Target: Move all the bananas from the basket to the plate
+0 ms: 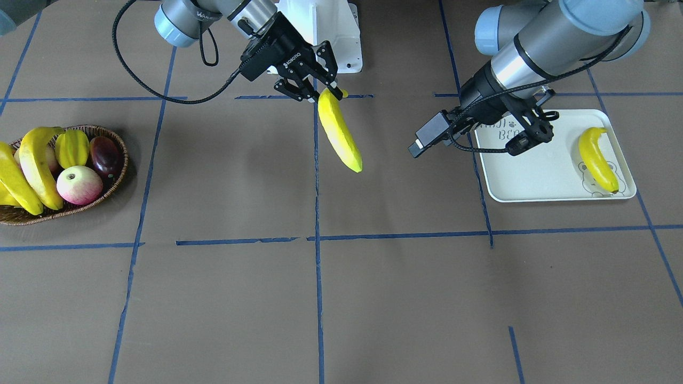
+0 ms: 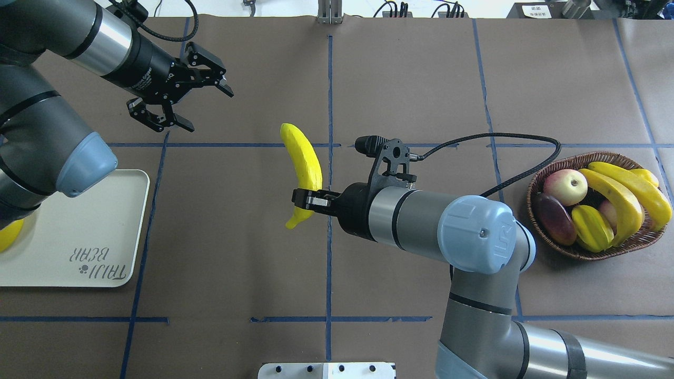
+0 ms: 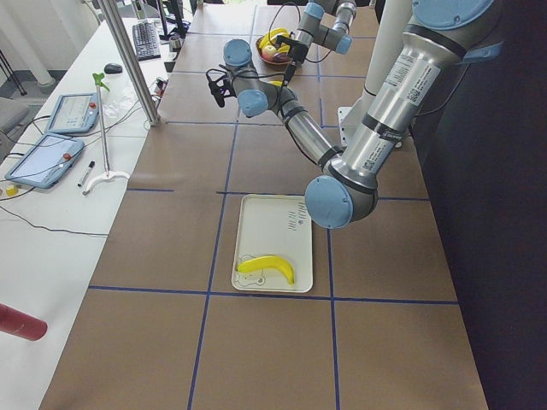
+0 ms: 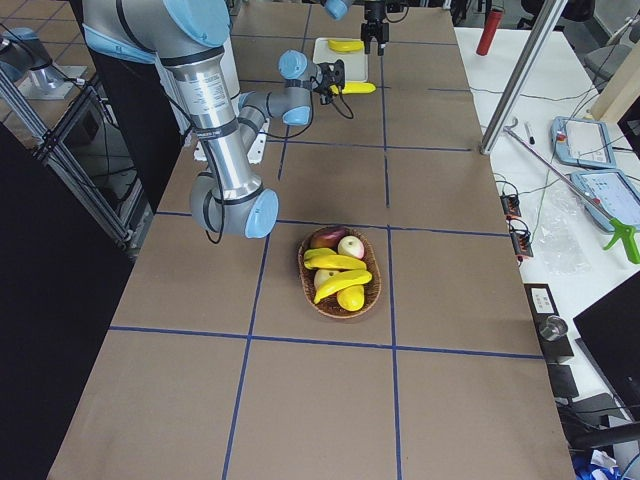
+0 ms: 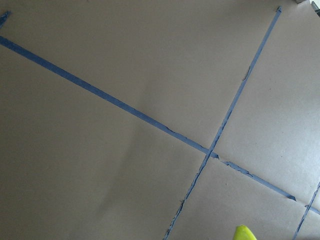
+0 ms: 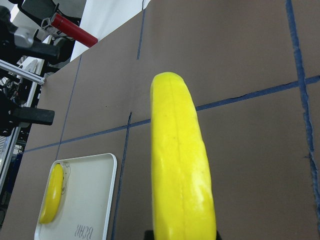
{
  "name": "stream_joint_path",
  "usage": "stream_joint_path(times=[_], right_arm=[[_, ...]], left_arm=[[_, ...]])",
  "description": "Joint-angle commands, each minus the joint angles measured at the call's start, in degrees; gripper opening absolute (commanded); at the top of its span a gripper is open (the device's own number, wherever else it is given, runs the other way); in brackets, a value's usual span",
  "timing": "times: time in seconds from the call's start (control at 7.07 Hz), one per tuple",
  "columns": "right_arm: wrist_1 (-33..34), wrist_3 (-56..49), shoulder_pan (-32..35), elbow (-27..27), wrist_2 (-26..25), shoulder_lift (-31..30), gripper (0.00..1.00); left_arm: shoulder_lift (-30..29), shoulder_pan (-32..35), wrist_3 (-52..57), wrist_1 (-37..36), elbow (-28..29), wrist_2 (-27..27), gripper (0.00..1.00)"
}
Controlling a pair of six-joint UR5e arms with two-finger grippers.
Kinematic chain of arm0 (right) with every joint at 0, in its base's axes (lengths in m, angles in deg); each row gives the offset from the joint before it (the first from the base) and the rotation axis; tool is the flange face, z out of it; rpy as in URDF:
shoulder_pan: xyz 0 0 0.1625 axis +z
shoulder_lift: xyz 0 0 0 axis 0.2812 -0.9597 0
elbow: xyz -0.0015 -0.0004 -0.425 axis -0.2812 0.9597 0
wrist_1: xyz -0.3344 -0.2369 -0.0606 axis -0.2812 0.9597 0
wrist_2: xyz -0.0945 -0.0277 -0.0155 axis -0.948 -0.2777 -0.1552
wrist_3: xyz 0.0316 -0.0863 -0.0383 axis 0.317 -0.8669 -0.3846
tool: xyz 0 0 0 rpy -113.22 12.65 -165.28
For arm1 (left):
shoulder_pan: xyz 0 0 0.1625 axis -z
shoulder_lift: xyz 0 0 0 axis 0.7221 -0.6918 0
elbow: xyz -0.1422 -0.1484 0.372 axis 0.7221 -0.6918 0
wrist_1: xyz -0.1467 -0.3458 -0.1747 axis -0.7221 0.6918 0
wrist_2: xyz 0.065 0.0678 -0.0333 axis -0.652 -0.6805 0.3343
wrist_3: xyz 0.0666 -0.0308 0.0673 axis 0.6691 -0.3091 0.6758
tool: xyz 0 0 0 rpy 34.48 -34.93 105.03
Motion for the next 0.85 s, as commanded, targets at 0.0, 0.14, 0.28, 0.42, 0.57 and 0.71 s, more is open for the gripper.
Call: stream_joint_path(times=[0.0, 0.14, 0.28, 0.42, 0.57, 0.71], right_arm=[[0.10, -0.01, -0.26, 2.04, -0.91, 2.40, 0.05], [0.01, 0.08, -0.26, 3.62, -1.61, 3.21, 0.05], [0.01, 0.08, -0.26, 3.81, -1.71, 3.30, 0.05], [0.01, 0.08, -0.26, 3.81, -1.71, 3.39, 0.05], [0.01, 0.08, -0.26, 3.90, -1.71, 3.74, 0.05], [0.01, 0.08, -0.26, 3.90, -1.71, 3.74, 0.05]], left_arm=[[-1.72, -2.38, -3.31, 0.04, 0.34, -3.62, 1.00], [-2.34, -2.49, -4.55, -0.05, 0.34, -4.16, 1.00], [-2.69, -2.58, -4.91, 0.04, 0.78, -4.17, 1.00], [-3.13, -2.93, -5.17, 0.04, 1.31, -4.17, 1.00], [-3.92, -3.63, -6.48, 0.04, 1.83, -4.78, 1.00], [-4.36, -4.68, -7.45, 0.04, 2.01, -5.91, 1.00]])
